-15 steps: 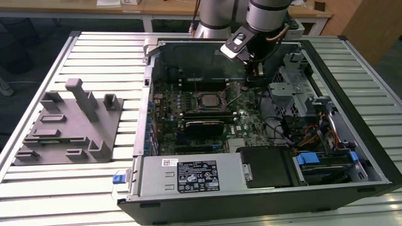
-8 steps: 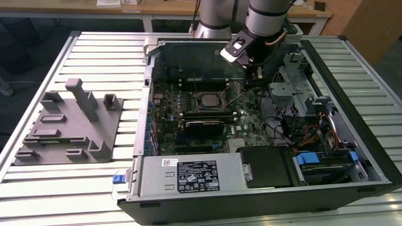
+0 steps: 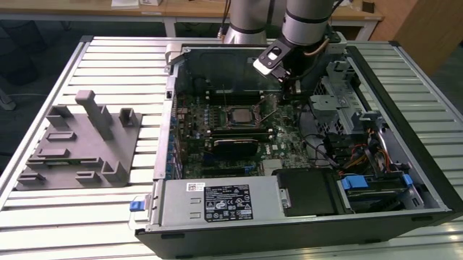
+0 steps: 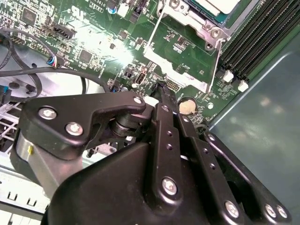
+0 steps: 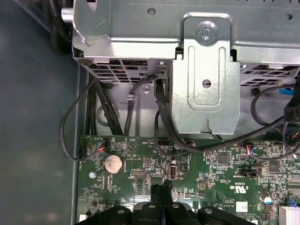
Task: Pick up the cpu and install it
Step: 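Close the cpu cover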
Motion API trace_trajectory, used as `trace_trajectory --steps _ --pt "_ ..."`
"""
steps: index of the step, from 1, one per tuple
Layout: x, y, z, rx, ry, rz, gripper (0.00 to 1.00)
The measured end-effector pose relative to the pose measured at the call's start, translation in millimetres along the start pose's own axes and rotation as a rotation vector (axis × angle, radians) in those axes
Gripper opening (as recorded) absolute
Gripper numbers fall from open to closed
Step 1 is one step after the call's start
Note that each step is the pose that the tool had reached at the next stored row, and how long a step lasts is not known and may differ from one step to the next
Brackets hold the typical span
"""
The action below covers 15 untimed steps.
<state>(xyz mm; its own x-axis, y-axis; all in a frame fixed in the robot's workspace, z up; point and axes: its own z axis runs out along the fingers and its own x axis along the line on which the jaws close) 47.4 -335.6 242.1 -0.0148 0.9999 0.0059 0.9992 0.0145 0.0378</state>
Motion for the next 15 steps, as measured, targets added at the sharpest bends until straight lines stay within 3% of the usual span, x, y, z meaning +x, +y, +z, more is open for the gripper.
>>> trace_trajectory --steps 5,15 --pt "0.1 -4.4 0.2 -0.0001 0.0005 0.000 0.11" --pt "0.6 -40.5 -1.2 -0.0058 0.0103 0.002 0.11"
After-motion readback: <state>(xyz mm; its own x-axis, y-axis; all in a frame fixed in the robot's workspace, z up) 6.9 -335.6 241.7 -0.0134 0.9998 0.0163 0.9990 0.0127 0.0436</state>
